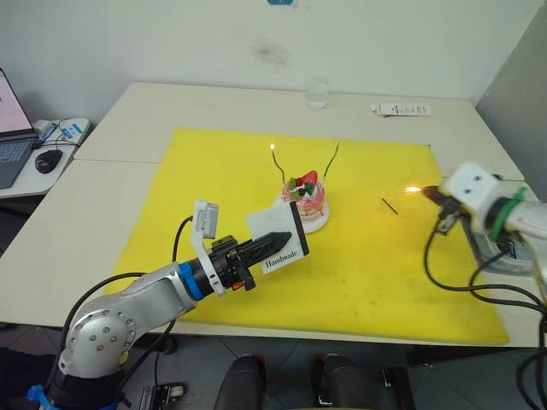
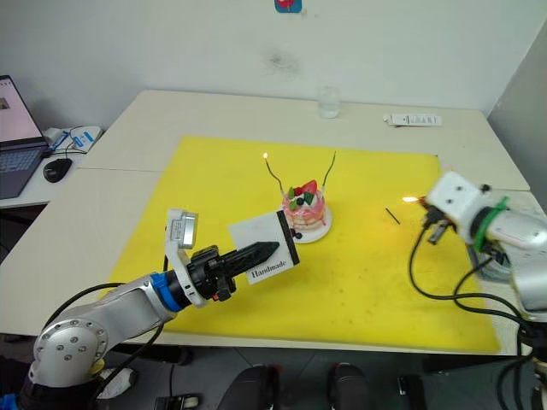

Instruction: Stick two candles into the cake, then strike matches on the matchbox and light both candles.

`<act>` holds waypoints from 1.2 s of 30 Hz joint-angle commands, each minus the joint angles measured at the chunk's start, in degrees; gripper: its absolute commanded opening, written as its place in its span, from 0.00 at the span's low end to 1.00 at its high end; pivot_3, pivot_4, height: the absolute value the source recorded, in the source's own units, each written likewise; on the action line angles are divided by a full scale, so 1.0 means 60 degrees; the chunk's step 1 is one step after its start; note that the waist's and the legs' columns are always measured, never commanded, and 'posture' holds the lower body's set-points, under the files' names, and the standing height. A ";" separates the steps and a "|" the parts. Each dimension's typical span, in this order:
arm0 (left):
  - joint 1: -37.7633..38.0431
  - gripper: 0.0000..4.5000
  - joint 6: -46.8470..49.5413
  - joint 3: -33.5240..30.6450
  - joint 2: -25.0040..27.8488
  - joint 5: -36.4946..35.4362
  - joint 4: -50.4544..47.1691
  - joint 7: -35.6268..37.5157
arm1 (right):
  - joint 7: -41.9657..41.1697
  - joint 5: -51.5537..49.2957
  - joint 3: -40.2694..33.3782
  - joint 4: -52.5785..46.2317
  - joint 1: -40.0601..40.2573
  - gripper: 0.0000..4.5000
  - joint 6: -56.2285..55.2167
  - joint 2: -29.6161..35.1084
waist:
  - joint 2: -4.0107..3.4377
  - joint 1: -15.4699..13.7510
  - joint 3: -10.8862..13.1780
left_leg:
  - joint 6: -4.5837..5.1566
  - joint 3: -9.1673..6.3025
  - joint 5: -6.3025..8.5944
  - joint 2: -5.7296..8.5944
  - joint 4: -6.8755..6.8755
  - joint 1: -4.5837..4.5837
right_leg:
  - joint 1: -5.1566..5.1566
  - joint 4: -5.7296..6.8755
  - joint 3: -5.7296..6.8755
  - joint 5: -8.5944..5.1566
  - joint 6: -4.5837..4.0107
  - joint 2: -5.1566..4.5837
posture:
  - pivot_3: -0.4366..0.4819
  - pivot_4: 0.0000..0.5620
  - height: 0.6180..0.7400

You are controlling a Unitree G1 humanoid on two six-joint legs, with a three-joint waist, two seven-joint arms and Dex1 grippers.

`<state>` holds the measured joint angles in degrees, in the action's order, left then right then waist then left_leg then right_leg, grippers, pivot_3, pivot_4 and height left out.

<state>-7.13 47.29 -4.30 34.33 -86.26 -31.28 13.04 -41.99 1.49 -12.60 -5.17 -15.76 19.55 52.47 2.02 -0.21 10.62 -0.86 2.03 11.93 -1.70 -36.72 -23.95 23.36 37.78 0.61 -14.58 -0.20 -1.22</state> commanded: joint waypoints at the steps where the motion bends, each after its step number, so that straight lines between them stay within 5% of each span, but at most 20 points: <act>1: -0.0129 0.00 -0.0008 0.0062 -0.0112 0.0089 -0.0128 0.0199 | 0.0958 0.0238 -0.1086 0.0920 0.0180 0.01 -0.0481 0.0265 | 0.0000 0.0013 0.0000 | 0.0000 0.0001 0.0000 0.0000 0.0000 0.0001 | 0.0000 0.0000 0.0000 0.0000 0.0001 0.0000 | 0.48 0.27 1.00; 15: -0.0206 0.00 0.0128 0.0217 -0.0336 0.0132 -0.0241 0.0269 | 0.1200 -0.0149 -0.1403 0.3060 0.0211 0.01 0.0113 0.0419 | -0.0014 0.0059 -0.0005 | 0.0001 -0.0002 -0.0001 0.0002 -0.0003 0.0006 | -0.0003 0.0007 -0.0005 0.0030 0.0053 0.0012 | 0.48 0.27 1.00; 18: -0.0195 0.00 0.0089 0.0192 -0.0365 0.0188 -0.0265 0.0229 | 0.1311 -0.0201 -0.1355 0.3191 0.0077 0.14 0.0050 0.0424 | -0.0014 0.0059 -0.0005 | 0.0001 -0.0002 -0.0001 0.0003 -0.0004 0.0005 | -0.0004 0.0007 -0.0004 0.0031 0.0054 0.0012 | 0.48 0.27 1.00; 29: -0.0096 0.00 0.0036 0.0097 -0.0383 0.0158 -0.0304 0.0169 | 0.1670 -0.0177 -0.1110 0.3381 -0.0447 0.97 -0.1301 0.0292 | -0.0018 0.0066 -0.0006 | 0.0001 0.0001 -0.0001 0.0004 -0.0010 0.0007 | -0.0007 0.0007 -0.0009 0.0033 0.0058 0.0012 | 0.48 0.27 1.00; 36: -0.0113 0.00 0.0060 0.0057 -0.0321 0.0089 -0.0338 0.0137 | 0.0973 -0.1385 -0.0607 0.2749 -0.1404 0.99 -0.1629 -0.1004 | -0.0018 0.0073 -0.0007 | 0.0001 -0.0008 -0.0001 -0.0001 -0.0016 0.0010 | -0.0009 0.0017 -0.0004 0.0034 0.0060 0.0022 | 0.48 0.27 1.00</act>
<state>-7.55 48.27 -2.81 32.28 -85.08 -31.30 14.00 -34.72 -3.84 -16.44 13.69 -23.04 9.44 46.86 1.91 0.23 10.58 -0.86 1.97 11.93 -1.71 -36.82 -23.90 23.30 37.88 0.59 -14.37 0.17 -1.09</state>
